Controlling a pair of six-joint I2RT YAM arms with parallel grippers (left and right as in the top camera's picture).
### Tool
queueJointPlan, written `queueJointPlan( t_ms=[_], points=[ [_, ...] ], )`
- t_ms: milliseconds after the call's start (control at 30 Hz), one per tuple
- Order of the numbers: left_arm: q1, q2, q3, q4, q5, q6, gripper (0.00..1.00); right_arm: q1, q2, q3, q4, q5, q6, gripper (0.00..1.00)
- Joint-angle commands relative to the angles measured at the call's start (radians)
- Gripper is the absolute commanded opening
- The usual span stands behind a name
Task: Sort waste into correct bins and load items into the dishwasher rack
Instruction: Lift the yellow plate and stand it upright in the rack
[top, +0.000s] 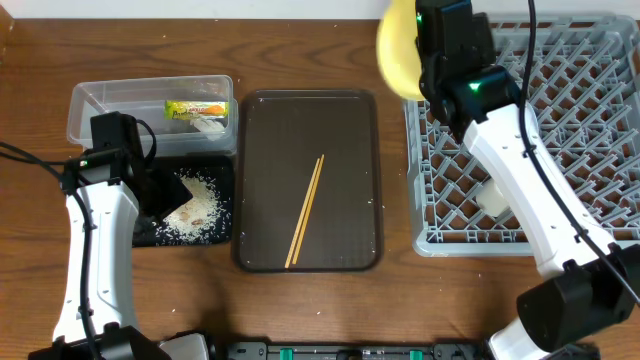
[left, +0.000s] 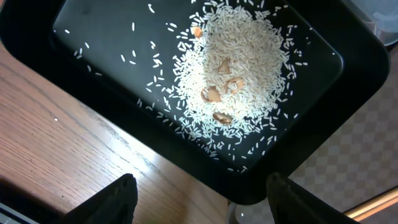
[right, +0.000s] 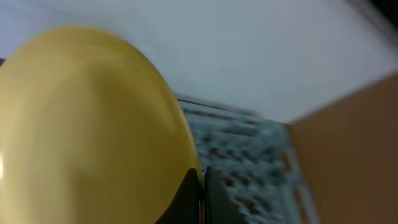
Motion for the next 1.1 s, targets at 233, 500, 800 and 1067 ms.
queueJointPlan(
  t_ms=[233, 500, 800, 1067],
  points=[
    [0.004, -0.003, 0.009, -0.002, -0.005, -0.01, 0.69, -0.06, 0.076, 0.003, 0.005, 0.249, -0.046, 0.01],
    [0.004, -0.003, 0.009, -0.002, -0.005, -0.01, 0.7, -0.064, 0.159, 0.003, 0.019, 0.218, -0.02, 0.01],
    [0.004, -0.003, 0.009, -0.002, -0.005, -0.01, 0.7, -0.042, 0.204, 0.003, 0.031, 0.033, 0.064, 0.01],
    [0.004, -0.003, 0.009, -0.003, -0.005, -0.01, 0.7, -0.003, 0.197, 0.003, 0.031, -0.034, 0.073, 0.41]
  ],
)
